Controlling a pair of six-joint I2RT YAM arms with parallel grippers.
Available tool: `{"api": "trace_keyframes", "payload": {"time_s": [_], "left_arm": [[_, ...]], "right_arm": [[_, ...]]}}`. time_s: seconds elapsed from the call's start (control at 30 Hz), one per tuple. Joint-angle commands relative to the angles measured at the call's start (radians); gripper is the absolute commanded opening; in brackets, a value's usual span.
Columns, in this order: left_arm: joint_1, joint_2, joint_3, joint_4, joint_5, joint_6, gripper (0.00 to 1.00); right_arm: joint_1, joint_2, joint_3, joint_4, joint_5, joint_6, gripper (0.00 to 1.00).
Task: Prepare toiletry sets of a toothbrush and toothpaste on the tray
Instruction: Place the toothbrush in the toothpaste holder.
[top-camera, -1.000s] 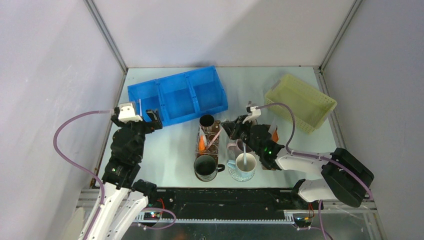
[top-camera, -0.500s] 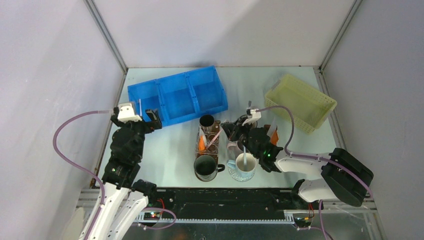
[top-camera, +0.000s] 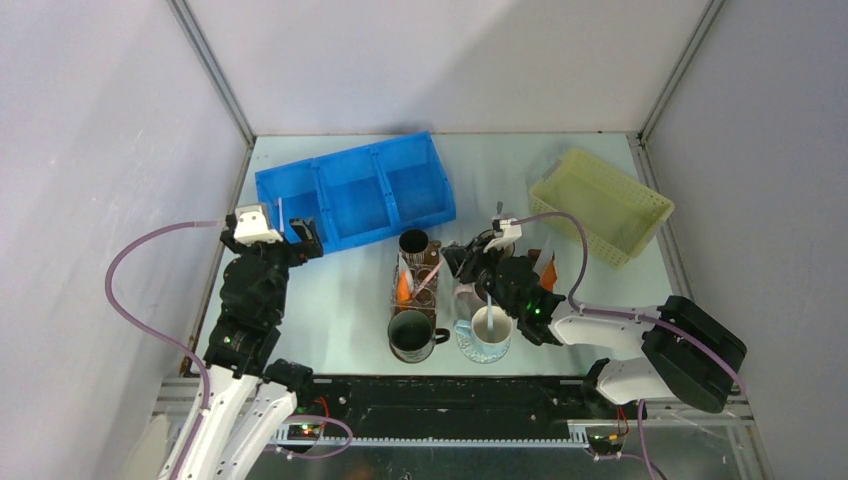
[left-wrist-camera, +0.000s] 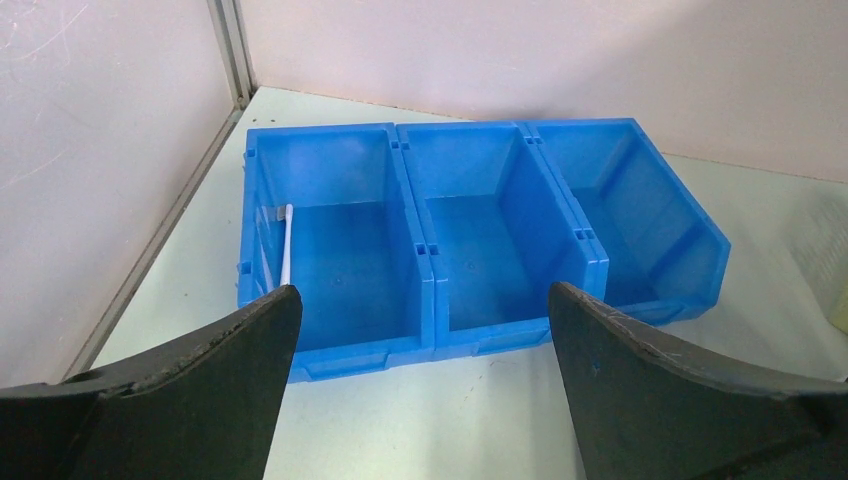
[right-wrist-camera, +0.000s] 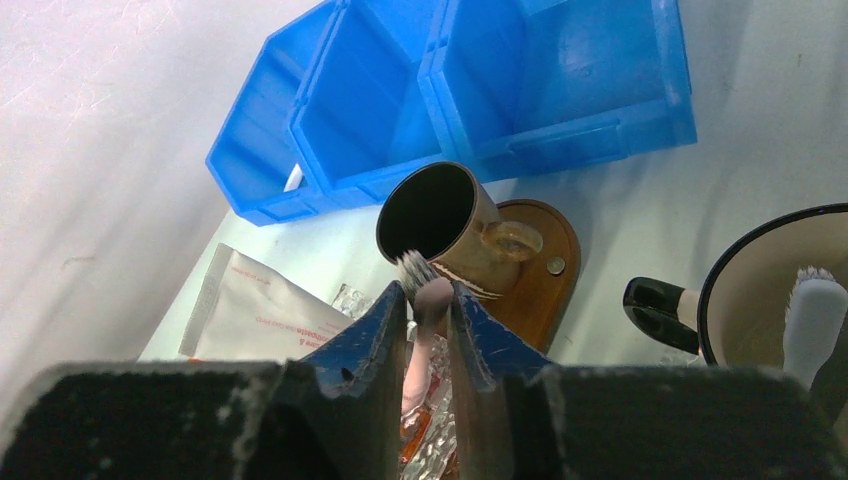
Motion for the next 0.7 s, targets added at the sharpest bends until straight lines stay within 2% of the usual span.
{"api": "trace_keyframes", "payload": {"time_s": [0.0, 0.1, 0.37, 0.67], "left_arm": [[0.012, -0.006, -0.009, 0.042, 0.019, -0.018, 1.00], [0.016, -0.006, -0.009, 0.041, 0.018, -0.019, 1.00], [0.024, -0.004, -0.010, 0.044, 0.027, -0.020, 1.00], [0.031, 0.000, -0.009, 0.043, 0.039, -0.023, 1.00]], "right_arm": [[0.008, 0.001, 0.000, 0.024, 0.031, -0.003, 0.27], [0.008, -0.001, -0.002, 0.024, 0.028, -0.004, 0.31], [0.008, -0.013, -0.007, 0.034, 0.027, -0.021, 0.36], [0.007, -0.079, -0.007, 0.022, 0.026, -0.081, 0.65]]}}
